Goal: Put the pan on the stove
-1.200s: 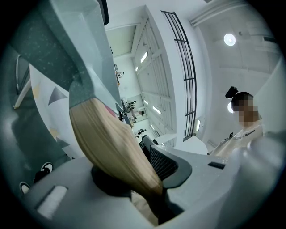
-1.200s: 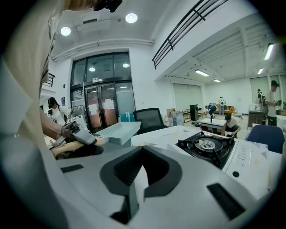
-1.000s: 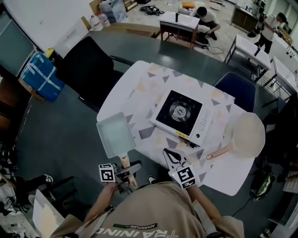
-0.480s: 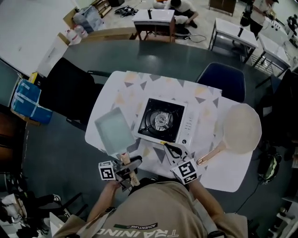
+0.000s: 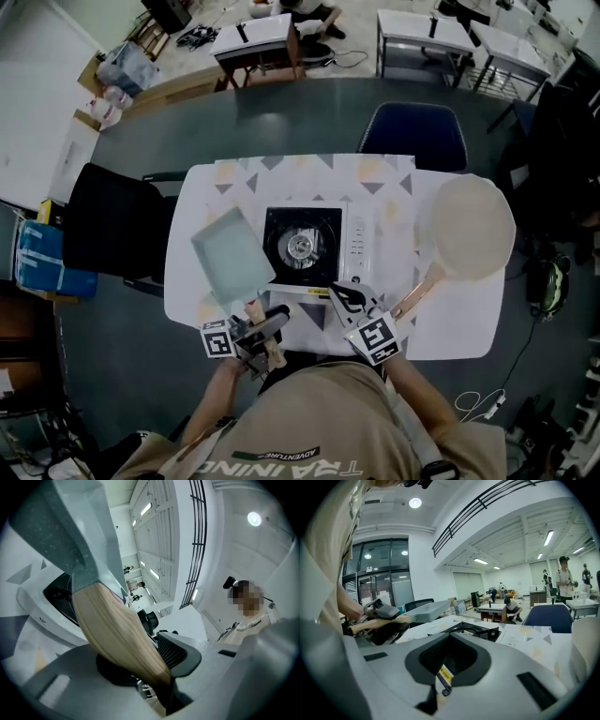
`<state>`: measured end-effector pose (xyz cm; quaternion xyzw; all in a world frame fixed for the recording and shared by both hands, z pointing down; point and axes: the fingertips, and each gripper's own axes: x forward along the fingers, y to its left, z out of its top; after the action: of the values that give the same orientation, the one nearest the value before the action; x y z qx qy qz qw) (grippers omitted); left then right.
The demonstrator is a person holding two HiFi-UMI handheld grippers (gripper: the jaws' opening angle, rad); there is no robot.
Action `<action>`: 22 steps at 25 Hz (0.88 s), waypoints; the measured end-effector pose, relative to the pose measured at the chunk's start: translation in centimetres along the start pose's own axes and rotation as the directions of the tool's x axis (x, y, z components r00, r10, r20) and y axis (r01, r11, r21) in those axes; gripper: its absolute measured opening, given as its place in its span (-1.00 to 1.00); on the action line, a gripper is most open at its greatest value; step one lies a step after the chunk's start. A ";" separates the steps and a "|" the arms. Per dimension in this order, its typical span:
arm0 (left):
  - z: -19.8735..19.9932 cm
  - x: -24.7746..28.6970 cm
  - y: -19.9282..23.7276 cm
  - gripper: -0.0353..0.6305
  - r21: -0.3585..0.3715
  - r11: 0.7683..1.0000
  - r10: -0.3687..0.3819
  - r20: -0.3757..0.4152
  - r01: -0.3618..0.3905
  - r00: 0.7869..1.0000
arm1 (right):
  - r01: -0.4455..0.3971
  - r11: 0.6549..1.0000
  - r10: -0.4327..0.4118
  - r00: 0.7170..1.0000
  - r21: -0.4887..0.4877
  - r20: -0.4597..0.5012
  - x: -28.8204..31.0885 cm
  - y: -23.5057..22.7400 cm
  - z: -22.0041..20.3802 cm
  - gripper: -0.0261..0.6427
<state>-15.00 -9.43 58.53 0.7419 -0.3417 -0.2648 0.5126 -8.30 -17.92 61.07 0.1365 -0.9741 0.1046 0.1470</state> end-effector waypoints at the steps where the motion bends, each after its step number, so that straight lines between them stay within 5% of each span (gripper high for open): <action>1: 0.3 0.2 0.1 -0.52 -0.001 1.000 -0.007 -0.015 0.007 1.000 | 0.016 1.000 -0.016 1.000 -0.001 0.002 -0.1 -0.1 0.2 -0.93; 15: 1.4 0.8 1.1 -0.51 -0.048 0.994 -0.106 -0.226 0.098 0.968 | 0.278 0.961 -0.278 0.960 0.010 0.030 -1.3 0.2 3.5 -0.93; 22: 1.5 1.2 1.4 -0.51 -0.064 0.988 -0.153 -0.344 0.139 0.926 | 0.372 0.928 -0.372 0.928 0.037 0.014 -2.0 0.9 3.2 -0.93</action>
<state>-15.71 -11.52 59.29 0.7904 -0.1843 -0.1733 0.5579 -7.55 -17.33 57.32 0.3220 -0.9301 0.0899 0.1519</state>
